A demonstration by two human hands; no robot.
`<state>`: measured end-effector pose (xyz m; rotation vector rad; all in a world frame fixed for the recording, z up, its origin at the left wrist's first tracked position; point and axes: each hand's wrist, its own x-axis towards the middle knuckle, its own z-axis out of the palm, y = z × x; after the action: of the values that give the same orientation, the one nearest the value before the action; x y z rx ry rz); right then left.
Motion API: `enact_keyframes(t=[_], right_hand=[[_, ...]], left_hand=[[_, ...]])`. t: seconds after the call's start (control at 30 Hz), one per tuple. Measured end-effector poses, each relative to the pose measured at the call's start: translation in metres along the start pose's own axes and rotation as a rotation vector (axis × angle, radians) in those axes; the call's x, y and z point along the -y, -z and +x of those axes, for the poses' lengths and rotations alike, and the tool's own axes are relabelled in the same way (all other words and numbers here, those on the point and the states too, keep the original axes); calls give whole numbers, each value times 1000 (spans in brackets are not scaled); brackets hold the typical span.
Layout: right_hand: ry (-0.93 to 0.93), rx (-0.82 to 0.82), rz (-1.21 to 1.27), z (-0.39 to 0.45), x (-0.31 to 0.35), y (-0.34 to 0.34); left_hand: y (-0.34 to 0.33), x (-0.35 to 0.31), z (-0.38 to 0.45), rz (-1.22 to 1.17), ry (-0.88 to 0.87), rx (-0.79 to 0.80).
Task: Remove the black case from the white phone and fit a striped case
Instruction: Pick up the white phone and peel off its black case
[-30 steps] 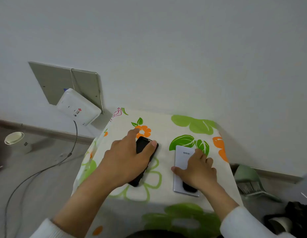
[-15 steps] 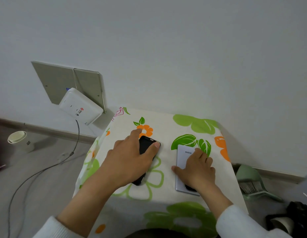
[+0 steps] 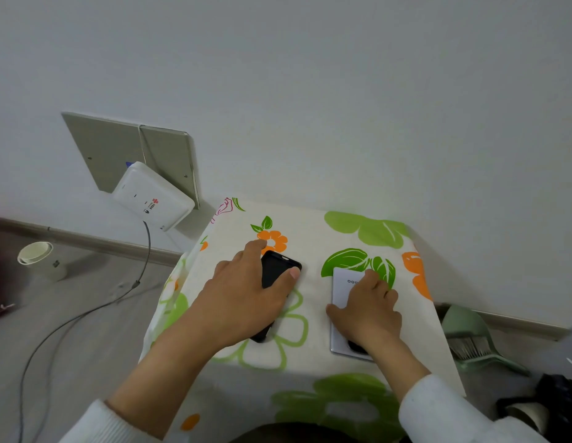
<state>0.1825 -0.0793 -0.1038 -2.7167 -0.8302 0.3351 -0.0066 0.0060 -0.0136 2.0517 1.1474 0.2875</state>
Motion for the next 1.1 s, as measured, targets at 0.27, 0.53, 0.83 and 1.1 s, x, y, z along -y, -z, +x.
enact_keyframes(t=[0.27,0.53,0.83,1.1], right_hand=[[-20,-13,47,-1,1,2],[-34,-31,47,-1,-1,0],[-26,-40,66,1,-1,1],[45,-38,176,0,2,10]], left_hand=[[0,2,0,4,-19,-7],[1,1,0,-34,-13,-34],[4,-1,-1,-49,3,-16],[2,-1,0,-114,11,-11]])
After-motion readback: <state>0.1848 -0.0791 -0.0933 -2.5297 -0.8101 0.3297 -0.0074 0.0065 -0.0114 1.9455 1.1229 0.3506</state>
